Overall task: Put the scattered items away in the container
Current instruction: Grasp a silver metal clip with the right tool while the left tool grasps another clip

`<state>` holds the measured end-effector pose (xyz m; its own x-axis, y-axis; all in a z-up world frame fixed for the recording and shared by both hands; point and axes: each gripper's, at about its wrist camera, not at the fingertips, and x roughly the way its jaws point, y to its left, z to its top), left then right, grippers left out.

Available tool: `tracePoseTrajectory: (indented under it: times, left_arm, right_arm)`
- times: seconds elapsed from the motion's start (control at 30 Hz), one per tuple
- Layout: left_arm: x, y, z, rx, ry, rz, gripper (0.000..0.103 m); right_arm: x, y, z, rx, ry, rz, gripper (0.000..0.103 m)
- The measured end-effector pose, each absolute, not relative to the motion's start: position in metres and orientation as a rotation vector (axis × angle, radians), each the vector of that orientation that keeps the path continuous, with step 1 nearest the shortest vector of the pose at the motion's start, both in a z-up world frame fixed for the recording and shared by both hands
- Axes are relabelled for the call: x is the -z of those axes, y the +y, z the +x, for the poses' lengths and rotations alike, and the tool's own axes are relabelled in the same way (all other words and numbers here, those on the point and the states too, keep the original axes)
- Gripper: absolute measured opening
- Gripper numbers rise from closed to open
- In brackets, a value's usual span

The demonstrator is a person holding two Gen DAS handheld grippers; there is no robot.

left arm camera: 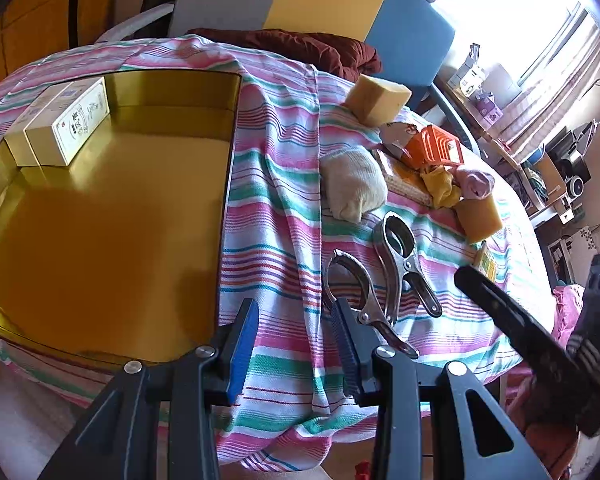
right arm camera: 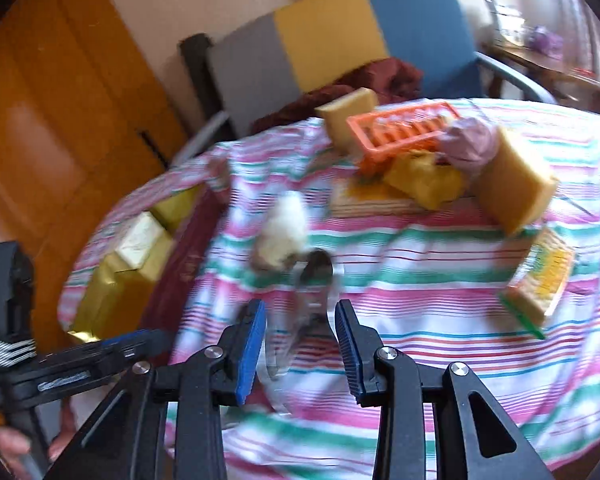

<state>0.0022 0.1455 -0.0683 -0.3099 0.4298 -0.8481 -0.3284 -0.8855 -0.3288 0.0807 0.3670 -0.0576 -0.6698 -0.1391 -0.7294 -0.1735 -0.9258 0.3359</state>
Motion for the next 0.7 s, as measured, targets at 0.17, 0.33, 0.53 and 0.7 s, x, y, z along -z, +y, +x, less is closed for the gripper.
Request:
tracePoseTrajectory:
  times: [0.17,0.33,0.53,0.7]
  left_arm:
    - [0.071,0.151,0.004,-2.199,-0.103,-1.487,0.038]
    - [0.072,0.155,0.006,-2.175,-0.097,-1.493,0.038]
    - [0.070,0.169,0.010,-2.133,-0.084,-1.461,0.038]
    - [0.074,0.192,0.015,-2.084,-0.022,-1.441,0.038]
  right_arm:
    - [0.080,0.357,0.060,-2.708,0.526,-1.391,0.059]
    - [0.097,0.342,0.043,-2.688,0.408,-1.473,0.058]
    - [0.095,0.346,0.048,-2.694,0.313,-1.435,0.043]
    - [0.085,0.372,0.064,-2.640,0.301,-1.365,0.037]
